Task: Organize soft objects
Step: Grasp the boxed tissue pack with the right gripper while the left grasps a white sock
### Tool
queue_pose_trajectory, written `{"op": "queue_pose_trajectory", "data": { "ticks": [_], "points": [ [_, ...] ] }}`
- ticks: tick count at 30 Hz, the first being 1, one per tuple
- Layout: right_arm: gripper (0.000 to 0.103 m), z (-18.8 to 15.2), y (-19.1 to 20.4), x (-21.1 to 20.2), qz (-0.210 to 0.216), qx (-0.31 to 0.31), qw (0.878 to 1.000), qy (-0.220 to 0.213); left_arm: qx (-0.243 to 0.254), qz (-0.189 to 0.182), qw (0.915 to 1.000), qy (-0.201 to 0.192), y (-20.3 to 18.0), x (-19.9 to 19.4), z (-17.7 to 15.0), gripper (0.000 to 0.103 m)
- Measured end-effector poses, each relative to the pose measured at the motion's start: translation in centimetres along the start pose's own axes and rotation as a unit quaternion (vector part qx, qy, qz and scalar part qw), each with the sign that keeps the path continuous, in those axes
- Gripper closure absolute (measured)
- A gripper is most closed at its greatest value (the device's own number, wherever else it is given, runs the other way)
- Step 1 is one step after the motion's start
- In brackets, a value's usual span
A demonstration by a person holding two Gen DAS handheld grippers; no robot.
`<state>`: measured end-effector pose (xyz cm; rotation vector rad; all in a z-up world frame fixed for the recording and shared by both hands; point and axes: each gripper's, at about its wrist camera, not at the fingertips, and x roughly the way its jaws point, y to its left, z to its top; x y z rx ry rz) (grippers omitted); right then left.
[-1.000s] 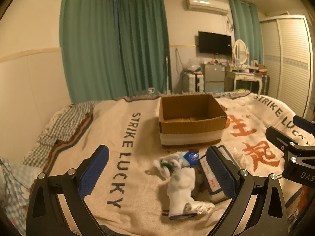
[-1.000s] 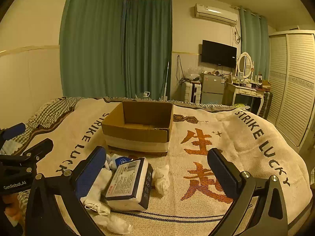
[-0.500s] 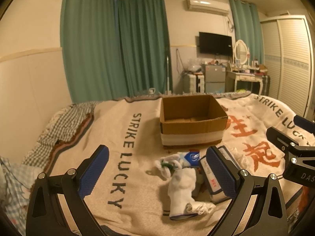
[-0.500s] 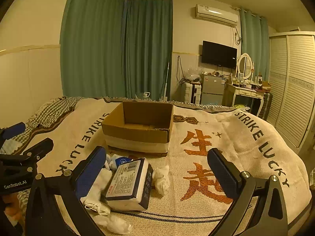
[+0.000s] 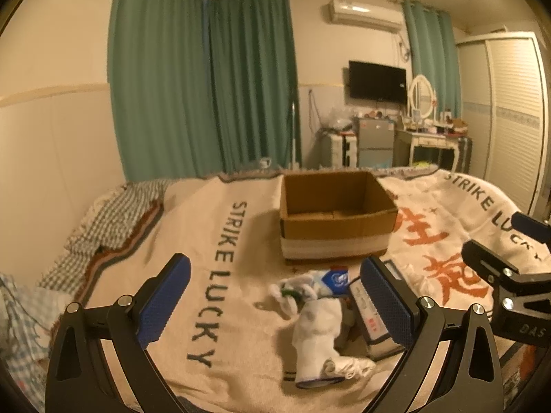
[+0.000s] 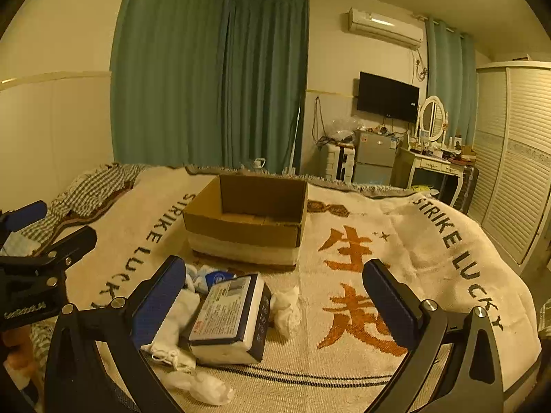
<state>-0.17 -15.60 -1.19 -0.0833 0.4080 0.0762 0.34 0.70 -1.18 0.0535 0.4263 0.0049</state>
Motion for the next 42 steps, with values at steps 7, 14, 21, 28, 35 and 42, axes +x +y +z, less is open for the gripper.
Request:
{"op": "queue_pose_trajectory", "data": {
  "ticks": [7,14,21,28,35,42],
  "points": [
    [0.0,-3.2,1.8,3.6,0.02,-0.031,0.997,0.066,-0.003,0.007,0.9989,0.046,0.8,3.1,-2.5,0.002],
    [0.0,-5.9,4.8,8.8,0.042,-0.066,0.988,0.129,-0.012,0.011,0.9939,0.109,1.7,6.9,-5.1,0.003],
    [0.002,-7.0,5.5,12.7,0.05,-0.068,0.981,0.174,-0.005,0.003,0.9894,0.145,1.6,9.4,-5.9,0.003],
    [0.032,-6.3,3.8,13.6,0.068,-0.031,0.984,0.165,-0.001,-0.023,0.9862,0.164,0.8,11.0,-6.1,0.003],
    [0.051,-5.6,1.9,14.0,0.099,-0.003,0.982,0.161,0.037,-0.063,0.9802,0.184,-2.3,12.8,-6.4,0.011],
    [0.059,-5.3,1.6,13.1,0.112,-0.002,0.983,0.147,0.049,-0.088,0.9735,0.206,-3.2,13.6,-6.3,0.042]
  ]
}}
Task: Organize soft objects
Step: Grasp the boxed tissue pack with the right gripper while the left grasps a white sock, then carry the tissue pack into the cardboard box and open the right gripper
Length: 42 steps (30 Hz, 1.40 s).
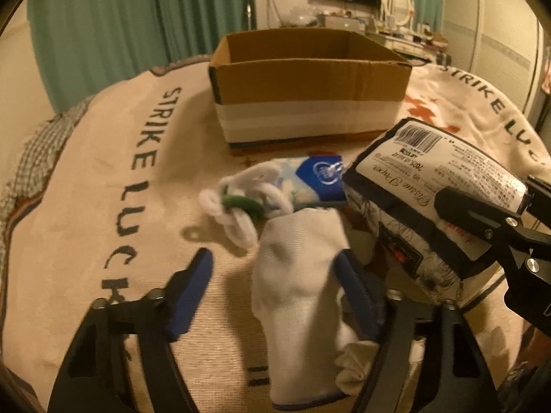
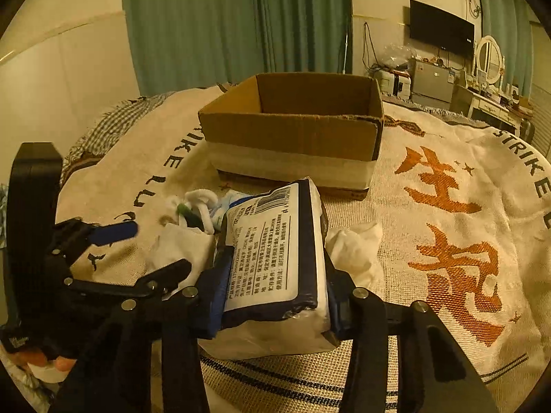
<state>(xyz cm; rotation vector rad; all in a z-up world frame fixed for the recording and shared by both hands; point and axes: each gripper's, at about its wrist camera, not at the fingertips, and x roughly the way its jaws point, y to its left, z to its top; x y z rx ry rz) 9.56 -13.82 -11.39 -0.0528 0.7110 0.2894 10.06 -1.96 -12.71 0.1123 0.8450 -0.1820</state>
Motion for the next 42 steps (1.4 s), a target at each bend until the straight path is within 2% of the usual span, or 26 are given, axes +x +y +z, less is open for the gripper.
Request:
{"op": "queue_pose_trajectory", "data": {
  "ticks": [1,2,6,10,13,16,22,27,30,34,38,42],
  "points": [
    [0.059,-0.1,0.0,-0.2,-0.001,-0.001,1.0,-0.001,0.004,-0.007,1.0,0.001,-0.1,-0.1,0.0,0.053],
    [0.06,-0.1,0.0,-0.4,-0.001,0.0,1.0,-0.002,0.012,-0.017,0.9998,0.001,-0.4,-0.2,-0.1,0.058],
    [0.061,-0.1,-0.1,-1.9,0.0,0.003,1.0,-0.012,0.025,0.0,0.9997,-0.001,-1.0,-0.8,-0.3,0.067],
    [0.061,0.4,-0.1,-4.2,-0.003,0.002,0.999,-0.034,0.005,0.001,1.0,-0.006,-0.2,-2.3,0.0,0.068],
    [0.061,1.1,-0.1,-5.8,0.0,0.007,0.999,-0.049,0.006,0.011,0.9997,-0.023,0.1,-4.1,0.4,0.069],
    [0.061,2.2,-0.6,-7.6,0.016,0.023,0.997,-0.065,-0.004,0.004,0.9989,-0.047,0.6,-6.0,1.1,0.069],
    [0.061,5.4,-1.8,-9.9,0.049,0.048,0.992,-0.102,0.004,0.007,0.9951,-0.098,1.0,-9.6,4.2,0.069],
    [0.061,9.6,-2.8,-10.6,0.049,0.045,0.988,-0.137,0.026,0.017,0.9884,-0.149,0.6,-11.6,8.0,0.069],
    [0.061,11.9,-3.3,-10.0,0.045,0.039,0.987,-0.146,0.036,0.011,0.9859,-0.163,0.3,-11.3,10.5,0.069],
    [0.061,15.1,-4.5,-7.2,0.047,0.045,0.987,-0.146,0.037,0.011,0.9864,-0.159,0.4,-9.0,13.4,0.069],
    [0.061,16.4,-5.6,-3.3,0.048,0.049,0.989,-0.127,0.024,0.003,0.9895,-0.143,0.9,-5.9,14.7,0.069],
    [0.061,16.9,-6.9,1.6,0.044,0.06,0.992,-0.098,0.033,0.011,0.991,-0.129,0.9,-2.9,16.4,0.069]
  ]
}}
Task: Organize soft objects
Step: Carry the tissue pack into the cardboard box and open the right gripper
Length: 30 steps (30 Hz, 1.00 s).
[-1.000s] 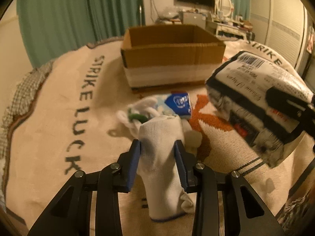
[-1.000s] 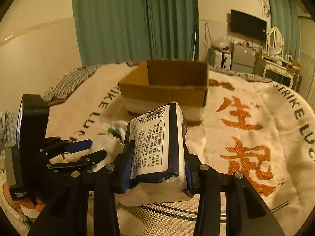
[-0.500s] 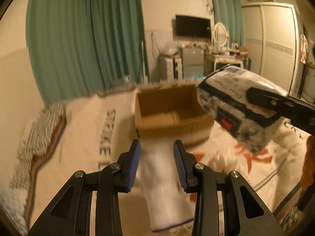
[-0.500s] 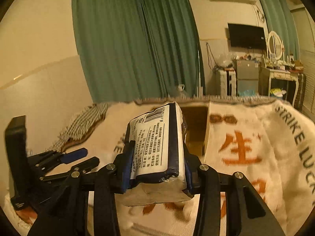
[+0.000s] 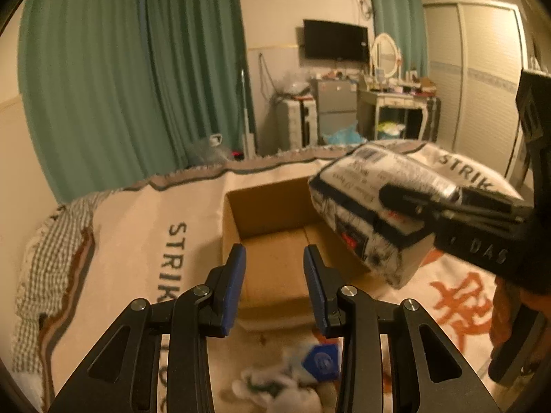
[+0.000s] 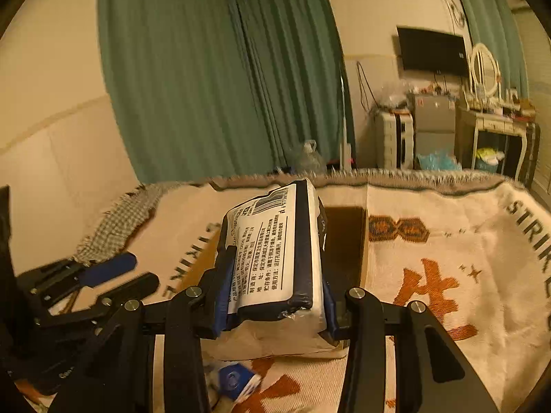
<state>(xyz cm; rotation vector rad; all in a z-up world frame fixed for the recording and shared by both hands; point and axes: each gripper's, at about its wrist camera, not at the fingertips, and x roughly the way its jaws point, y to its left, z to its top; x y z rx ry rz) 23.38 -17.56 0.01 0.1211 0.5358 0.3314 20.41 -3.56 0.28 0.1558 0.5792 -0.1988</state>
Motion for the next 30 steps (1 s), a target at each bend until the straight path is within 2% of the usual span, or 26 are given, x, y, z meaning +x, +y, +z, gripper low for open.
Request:
{"op": "queue_pose_trajectory", "data": {
  "ticks": [7,10,11,12,14,15,16,19,22,23,24,25,28,30],
  "points": [
    [0.059,0.2,-2.3,6.3,-0.016,0.004,1.0,0.012,-0.003,-0.007,0.9999,0.014,0.3,6.3,1.7,0.069],
    [0.05,0.5,-2.9,7.8,-0.028,0.004,0.999,0.014,-0.002,-0.007,0.9999,0.013,0.0,7.5,2.3,0.065],
    [0.041,0.5,-2.9,7.9,-0.03,0.004,0.999,0.014,0.003,-0.005,0.9999,0.014,-0.1,7.6,2.3,0.065],
    [0.038,0.6,-3.0,7.8,-0.031,0.005,0.999,0.013,0.008,-0.002,0.9999,0.015,-0.2,7.7,2.4,0.065],
    [0.032,0.6,-3.0,6.8,-0.036,0.002,0.999,0.004,0.013,-0.001,0.9998,0.017,-0.3,7.4,2.5,0.056],
    [0.032,0.7,-3.1,6.4,-0.039,0.0,0.999,0.003,0.01,-0.002,0.9998,0.016,-0.3,6.9,2.5,0.041],
    [0.032,0.9,-3.0,5.6,-0.044,-0.003,0.999,0.0,0.004,0.0,1.0,0.009,-0.2,6.1,2.5,0.033],
    [0.026,1.7,-2.6,2.3,-0.051,-0.005,0.999,-0.013,-0.004,0.0,1.0,-0.002,0.3,3.8,2.9,0.031],
    [0.021,2.7,-1.4,-2.1,-0.057,-0.02,0.998,-0.028,-0.002,0.002,0.9997,-0.024,0.6,-0.4,3.5,0.03],
    [0.017,3.1,-0.6,-4.1,-0.06,-0.031,0.997,-0.034,-0.001,0.002,0.9993,-0.037,0.9,-2.7,3.8,0.026],
    [0.014,3.4,0.3,-6.0,-0.064,-0.041,0.996,-0.04,-0.001,0.002,0.9989,-0.047,1.1,-4.3,3.9,0.016],
    [0.009,3.7,0.9,-7.1,-0.067,-0.046,0.996,-0.042,-0.003,0.003,0.9983,-0.059,1.3,-5.8,4.0,0.011],
    [0.0,3.6,3.4,-11.8,-0.072,-0.069,0.994,-0.052,0.002,0.009,0.9953,-0.096,1.9,-11.6,3.6,0.01],
    [0.0,2.9,5.0,-14.4,-0.077,-0.079,0.992,-0.053,0.001,0.009,0.9949,-0.1,2.3,-13.9,2.9,0.01]
  ]
}}
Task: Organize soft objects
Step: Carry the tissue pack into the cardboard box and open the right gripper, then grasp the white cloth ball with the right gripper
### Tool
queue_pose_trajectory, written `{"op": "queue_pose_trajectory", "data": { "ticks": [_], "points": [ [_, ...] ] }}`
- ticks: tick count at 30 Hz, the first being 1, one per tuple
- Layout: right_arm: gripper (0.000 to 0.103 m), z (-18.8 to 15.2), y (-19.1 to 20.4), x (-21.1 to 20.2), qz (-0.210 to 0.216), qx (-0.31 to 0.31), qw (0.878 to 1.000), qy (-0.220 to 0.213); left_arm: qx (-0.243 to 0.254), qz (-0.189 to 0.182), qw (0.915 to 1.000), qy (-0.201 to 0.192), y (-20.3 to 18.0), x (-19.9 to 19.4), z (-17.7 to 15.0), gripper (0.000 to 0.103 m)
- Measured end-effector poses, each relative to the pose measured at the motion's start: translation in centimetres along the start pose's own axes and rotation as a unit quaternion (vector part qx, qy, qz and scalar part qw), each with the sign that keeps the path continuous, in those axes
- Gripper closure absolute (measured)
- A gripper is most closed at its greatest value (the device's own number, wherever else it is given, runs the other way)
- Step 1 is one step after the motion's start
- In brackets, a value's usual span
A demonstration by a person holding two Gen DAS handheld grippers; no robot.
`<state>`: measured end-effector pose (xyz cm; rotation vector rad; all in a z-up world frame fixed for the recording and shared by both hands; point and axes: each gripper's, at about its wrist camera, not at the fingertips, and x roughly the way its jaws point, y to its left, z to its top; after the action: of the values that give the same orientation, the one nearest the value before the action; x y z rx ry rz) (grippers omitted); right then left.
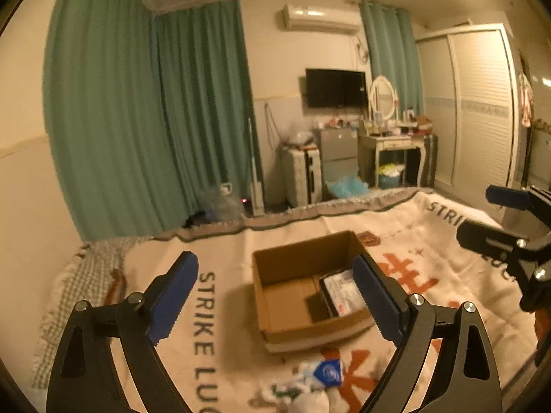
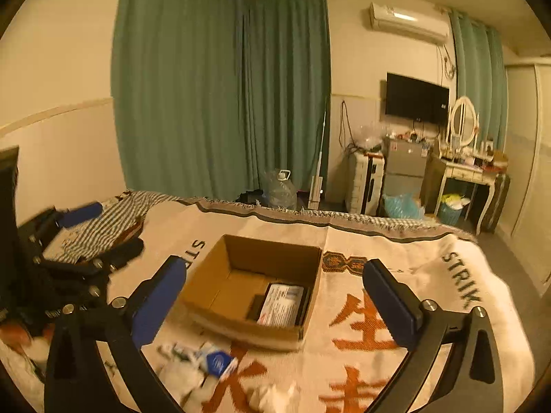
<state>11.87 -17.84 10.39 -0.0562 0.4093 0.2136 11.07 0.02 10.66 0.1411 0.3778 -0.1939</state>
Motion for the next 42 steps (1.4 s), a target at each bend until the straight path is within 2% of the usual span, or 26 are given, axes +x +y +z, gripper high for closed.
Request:
{"op": "queue_pose_trajectory", "data": {
  "ticks": [4,8,12,16,18,20,22,25,26,27,28,29,32,37,42],
  "points": [
    [0.0,-2.1,1.9,-3.9,0.01,-0.009,1.0,0.016,-0.002,0.002,1.0,0.007,0.4,-3.8,-1.8,0.01],
    [0.0,-6.3,3.9,-6.2,0.016,-0.013,0.999,0.033,-0.008,0.003,0.9997,0.023,0.2,-6.2,-5.3,0.01],
    [0.0,-11.2,5.3,-6.7,0.023,-0.017,0.998,0.061,-0.023,0.014,0.9979,0.059,-0.3,-6.5,-9.0,0.011],
    [0.0,-15.8,6.4,-4.9,0.039,-0.018,0.993,0.106,-0.021,0.014,0.9947,0.1,-1.5,-5.8,-13.7,0.01],
    [0.005,-18.6,6.9,-3.5,0.047,-0.022,0.99,0.134,-0.018,0.017,0.9926,0.119,-2.1,-5.4,-15.9,0.01],
    [0.018,-20.6,7.1,-2.4,0.055,-0.022,0.986,0.158,-0.024,0.017,0.9901,0.137,-2.5,-4.9,-17.9,0.011],
    [0.028,-22.6,7.6,-1.0,0.08,-0.019,0.978,0.193,-0.034,0.009,0.9866,0.159,-2.7,-4.2,-19.4,0.011],
    [0.034,-24.5,8.4,0.5,0.094,-0.03,0.97,0.223,-0.028,0.01,0.9826,0.183,-3.2,-3.1,-21.0,0.011],
    [0.039,-25.0,8.6,1.1,0.095,-0.032,0.967,0.233,-0.03,0.01,0.9815,0.189,-3.3,-2.7,-21.3,0.011],
    [0.042,-25.4,8.6,1.4,0.098,-0.031,0.965,0.24,-0.033,0.007,0.981,0.191,-3.2,-2.6,-21.4,0.011],
    [0.05,-25.8,8.5,2.0,0.1,-0.028,0.963,0.248,-0.036,0.005,0.9806,0.192,-3.2,-2.4,-21.5,0.011],
    [0.064,-26.0,8.3,2.2,0.095,-0.027,0.963,0.252,-0.04,0.003,0.9802,0.194,-3.2,-2.2,-21.7,0.011],
    [0.069,-25.6,7.3,2.4,0.102,-0.015,0.963,0.25,-0.047,0.0,0.979,0.198,-2.9,-1.5,-21.9,0.011],
    [0.07,-22.4,5.9,1.8,0.083,-0.012,0.977,0.194,-0.051,-0.005,0.9776,0.204,-2.6,0.2,-21.4,0.012],
    [0.07,-18.9,4.4,4.3,0.065,-0.009,0.985,0.16,-0.044,0.001,0.9767,0.21,-2.8,3.6,-20.1,0.012]
  ]
}}
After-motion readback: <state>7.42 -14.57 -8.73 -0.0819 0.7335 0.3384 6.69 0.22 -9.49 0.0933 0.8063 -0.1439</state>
